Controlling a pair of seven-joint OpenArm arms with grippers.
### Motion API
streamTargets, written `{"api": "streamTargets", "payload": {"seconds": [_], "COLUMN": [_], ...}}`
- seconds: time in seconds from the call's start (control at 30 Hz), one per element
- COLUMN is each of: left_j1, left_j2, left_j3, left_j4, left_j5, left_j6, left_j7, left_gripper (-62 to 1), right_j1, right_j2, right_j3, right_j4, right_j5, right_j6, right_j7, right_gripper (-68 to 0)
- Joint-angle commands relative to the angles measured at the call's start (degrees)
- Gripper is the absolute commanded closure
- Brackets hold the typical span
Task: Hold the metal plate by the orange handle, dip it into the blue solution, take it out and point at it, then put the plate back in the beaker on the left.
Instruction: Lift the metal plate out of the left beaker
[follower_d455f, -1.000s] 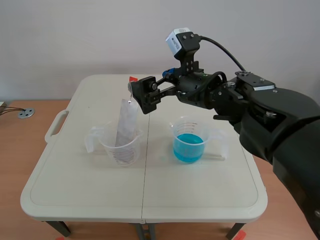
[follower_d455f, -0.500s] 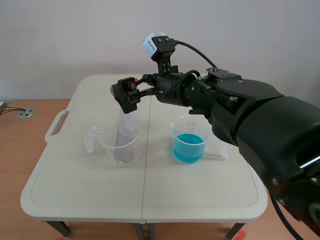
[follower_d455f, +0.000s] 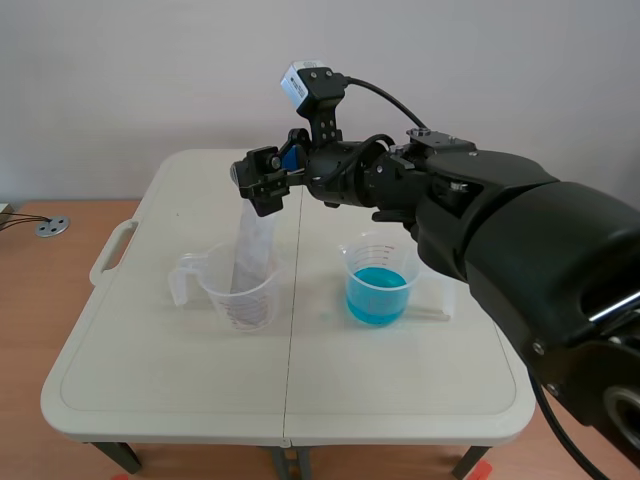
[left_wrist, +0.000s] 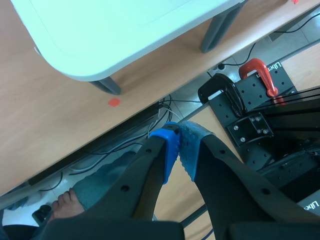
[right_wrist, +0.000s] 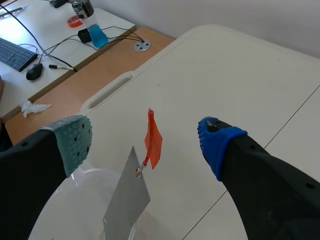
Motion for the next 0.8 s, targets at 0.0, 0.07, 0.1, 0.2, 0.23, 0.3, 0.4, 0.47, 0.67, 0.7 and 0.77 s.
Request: {"api": "streamTargets", "payload": {"seconds": [0.0, 0.07, 0.1, 0.2, 0.23, 0.3, 0.4, 0.47, 0.67, 0.7, 0.77], "left_j1": [-0.28, -0.31, -0.31, -0.31, -0.31, -0.31, -0.31, -0.31, -0.31, -0.31, -0.31], "left_j2": [0.15, 0.13, 0.13, 0.13, 0.13, 0.13, 0.13, 0.13, 0.13, 0.13, 0.13], "left_j3": [-0.15, -0.15, -0.15, -0.15, -0.15, -0.15, -0.15, -0.15, -0.15, -0.15, -0.15], "left_j4": [0.55, 0.55, 0.55, 0.55, 0.55, 0.55, 0.55, 0.55, 0.55, 0.55, 0.55], "left_j5": [-0.39, -0.37, -0.37, -0.37, -0.37, -0.37, -0.39, -0.39, -0.39, -0.39, -0.39], "left_j6": [-0.2, -0.17, -0.17, -0.17, -0.17, -0.17, -0.17, -0.17, -0.17, -0.17, -0.17], "left_j7": [-0.61, -0.63, -0.63, -0.63, -0.63, -0.63, -0.63, -0.63, -0.63, -0.63, -0.63], "left_gripper": [-2.1, -2.1, -2.1, -2.1, -2.1, -2.1, -2.1, -2.1, -2.1, -2.1, -2.1], "right_j1": [1.77, 1.77, 1.77, 1.77, 1.77, 1.77, 1.77, 1.75, 1.75, 1.75, 1.75], "right_j2": [-0.17, -0.17, -0.17, -0.17, -0.17, -0.17, -0.17, -0.17, -0.17, -0.17, -0.17], "right_j3": [0.02, 0.02, 0.02, 0.02, 0.02, 0.02, 0.02, 0.02, 0.02, 0.02, 0.02], "right_j4": [1.18, 1.18, 1.18, 1.18, 1.18, 1.18, 1.18, 1.18, 1.18, 1.18, 1.18], "right_j5": [0.68, 0.68, 0.68, 0.68, 0.68, 0.68, 0.68, 0.68, 0.68, 0.68, 0.66], "right_j6": [0.2, 0.2, 0.2, 0.2, 0.2, 0.2, 0.2, 0.2, 0.2, 0.2, 0.2], "right_j7": [0.42, -0.15, -0.44, -0.63, -0.63, -0.63, -0.66, -0.68, -0.68, -0.81, -0.94], "right_gripper": [-37.1, -32.7, -30.7, -25.6, -24.3, -21.3, -16.7, -14.6, -4.6, -2.7, -1.3]}}
